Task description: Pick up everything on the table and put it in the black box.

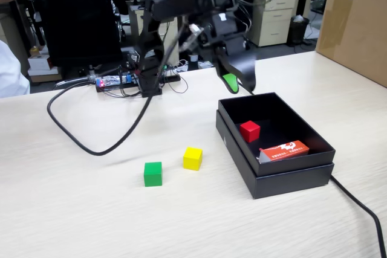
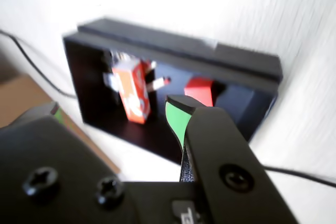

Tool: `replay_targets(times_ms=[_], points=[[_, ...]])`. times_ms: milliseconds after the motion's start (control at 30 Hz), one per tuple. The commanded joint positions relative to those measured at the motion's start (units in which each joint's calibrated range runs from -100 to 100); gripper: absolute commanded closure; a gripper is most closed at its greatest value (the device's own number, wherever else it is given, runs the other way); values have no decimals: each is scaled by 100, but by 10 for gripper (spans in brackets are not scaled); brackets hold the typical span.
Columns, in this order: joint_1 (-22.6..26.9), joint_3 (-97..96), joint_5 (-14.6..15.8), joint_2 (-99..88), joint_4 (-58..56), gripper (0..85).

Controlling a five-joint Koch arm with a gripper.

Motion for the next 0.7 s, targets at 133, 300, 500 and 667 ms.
replay_targets(times_ms=[133, 300, 500, 667], points=[[-728, -229, -220, 306, 11, 387], [-840, -310, -220, 1201, 11, 387], [-811, -329, -181, 1901, 11, 378], [-786, -329, -142, 2349, 11, 378]])
